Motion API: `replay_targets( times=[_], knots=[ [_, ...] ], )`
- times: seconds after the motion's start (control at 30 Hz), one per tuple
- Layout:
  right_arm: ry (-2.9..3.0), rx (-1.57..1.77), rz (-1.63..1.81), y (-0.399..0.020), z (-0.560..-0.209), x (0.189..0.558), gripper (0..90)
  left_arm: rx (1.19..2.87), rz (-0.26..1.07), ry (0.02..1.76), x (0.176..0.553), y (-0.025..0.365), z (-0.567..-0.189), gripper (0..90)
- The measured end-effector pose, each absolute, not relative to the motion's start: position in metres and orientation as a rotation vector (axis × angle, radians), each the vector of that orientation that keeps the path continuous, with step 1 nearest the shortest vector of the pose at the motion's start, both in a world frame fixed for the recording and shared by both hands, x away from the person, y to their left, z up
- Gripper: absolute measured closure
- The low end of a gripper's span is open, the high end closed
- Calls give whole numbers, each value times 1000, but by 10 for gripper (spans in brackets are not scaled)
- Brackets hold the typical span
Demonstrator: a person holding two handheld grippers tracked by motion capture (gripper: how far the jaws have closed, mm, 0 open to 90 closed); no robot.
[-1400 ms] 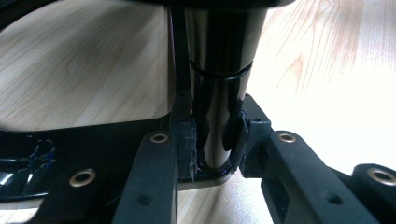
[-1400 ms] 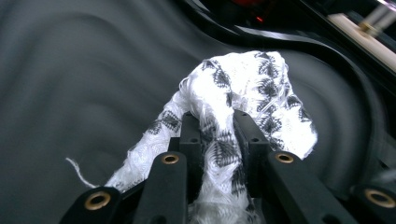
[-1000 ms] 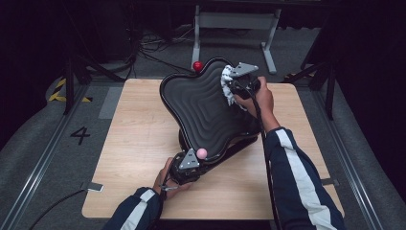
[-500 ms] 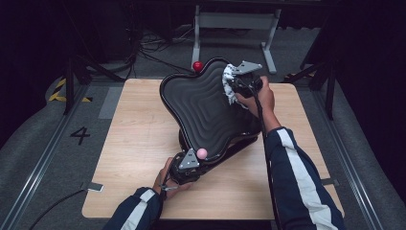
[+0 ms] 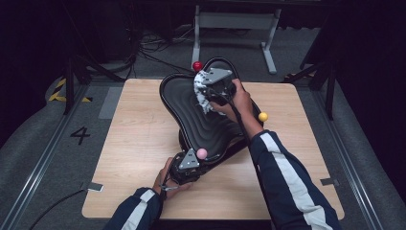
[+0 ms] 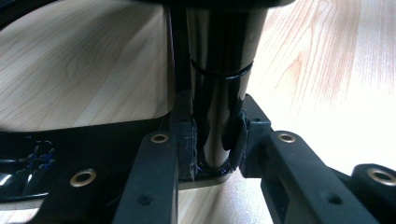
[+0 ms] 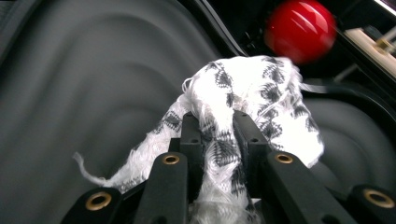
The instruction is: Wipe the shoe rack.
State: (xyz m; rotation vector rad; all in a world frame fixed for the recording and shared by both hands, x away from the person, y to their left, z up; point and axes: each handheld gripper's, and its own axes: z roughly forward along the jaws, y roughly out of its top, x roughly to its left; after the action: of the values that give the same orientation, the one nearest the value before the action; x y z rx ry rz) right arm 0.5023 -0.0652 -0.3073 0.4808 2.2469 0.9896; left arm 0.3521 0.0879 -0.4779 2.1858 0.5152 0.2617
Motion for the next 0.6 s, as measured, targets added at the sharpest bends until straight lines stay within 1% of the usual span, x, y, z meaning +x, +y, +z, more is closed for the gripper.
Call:
replay_targets(
  times=[0.3,0.6],
  knots=[
    [2273,390,1051,-24,-303,490,766,2187,268,520,351,87,-478,731],
    [2308,279,1076,5,-299,484,762,2188,265,523,351,87,-478,730]
  ],
)
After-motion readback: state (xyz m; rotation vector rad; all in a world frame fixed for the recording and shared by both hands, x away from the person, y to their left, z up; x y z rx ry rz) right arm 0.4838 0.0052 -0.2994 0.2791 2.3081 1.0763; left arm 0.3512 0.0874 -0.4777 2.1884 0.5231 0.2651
